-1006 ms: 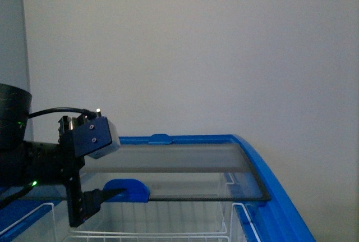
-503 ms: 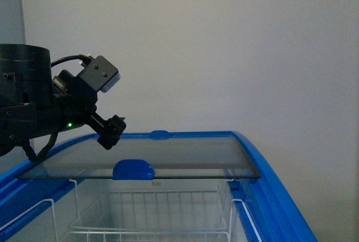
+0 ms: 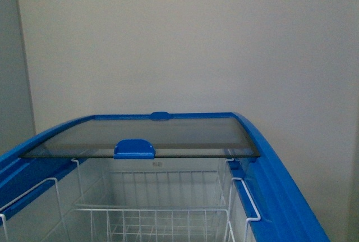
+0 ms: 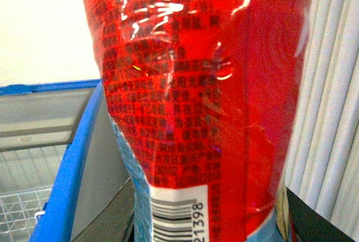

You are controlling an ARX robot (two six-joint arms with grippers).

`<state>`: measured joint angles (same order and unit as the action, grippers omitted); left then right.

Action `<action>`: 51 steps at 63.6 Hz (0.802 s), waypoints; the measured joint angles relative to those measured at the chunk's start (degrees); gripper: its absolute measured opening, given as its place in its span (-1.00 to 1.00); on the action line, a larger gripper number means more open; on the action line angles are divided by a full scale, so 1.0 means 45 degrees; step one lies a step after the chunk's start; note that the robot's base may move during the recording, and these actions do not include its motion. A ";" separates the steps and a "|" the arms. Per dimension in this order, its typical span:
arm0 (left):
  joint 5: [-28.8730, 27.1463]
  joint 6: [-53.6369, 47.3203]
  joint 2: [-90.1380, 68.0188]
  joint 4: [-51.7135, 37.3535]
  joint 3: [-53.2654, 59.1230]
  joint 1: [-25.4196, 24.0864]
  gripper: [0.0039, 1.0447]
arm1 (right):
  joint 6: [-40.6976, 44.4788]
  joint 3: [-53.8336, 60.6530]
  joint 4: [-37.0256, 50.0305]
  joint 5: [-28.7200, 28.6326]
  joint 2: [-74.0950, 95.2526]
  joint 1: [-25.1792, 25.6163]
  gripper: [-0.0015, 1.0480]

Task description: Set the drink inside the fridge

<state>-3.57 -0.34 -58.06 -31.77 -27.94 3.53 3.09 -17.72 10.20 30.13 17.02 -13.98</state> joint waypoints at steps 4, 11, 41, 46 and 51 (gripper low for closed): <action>0.0631 0.0005 0.0437 -0.0194 0.0835 -0.0379 0.01 | 0.1103 -0.1273 -0.3065 -0.2846 0.0461 0.1049 -0.23; 0.0787 0.0010 0.1180 -0.0476 0.2229 -0.0695 -0.46 | 0.4401 -0.3531 -0.7907 -0.8136 0.1943 0.2560 -0.23; 0.0792 0.0049 0.4167 -0.0087 0.4697 -0.0743 -0.96 | 1.3328 -1.0802 -0.8077 -0.7538 1.3051 -0.1418 -0.23; 0.0797 0.0049 0.4750 0.0209 0.4945 -0.0743 -0.96 | 1.3202 -1.1710 -0.7679 -0.7363 1.4702 -0.2191 -0.24; 0.0792 0.0049 0.5197 0.0457 0.5139 -0.0743 -0.96 | 1.2794 -1.2424 -0.7266 -0.7310 1.5761 -0.2579 -0.24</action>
<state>-0.01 -0.12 -34.68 -29.71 -4.82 0.19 60.66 -73.63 -22.50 -2.76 87.94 -25.58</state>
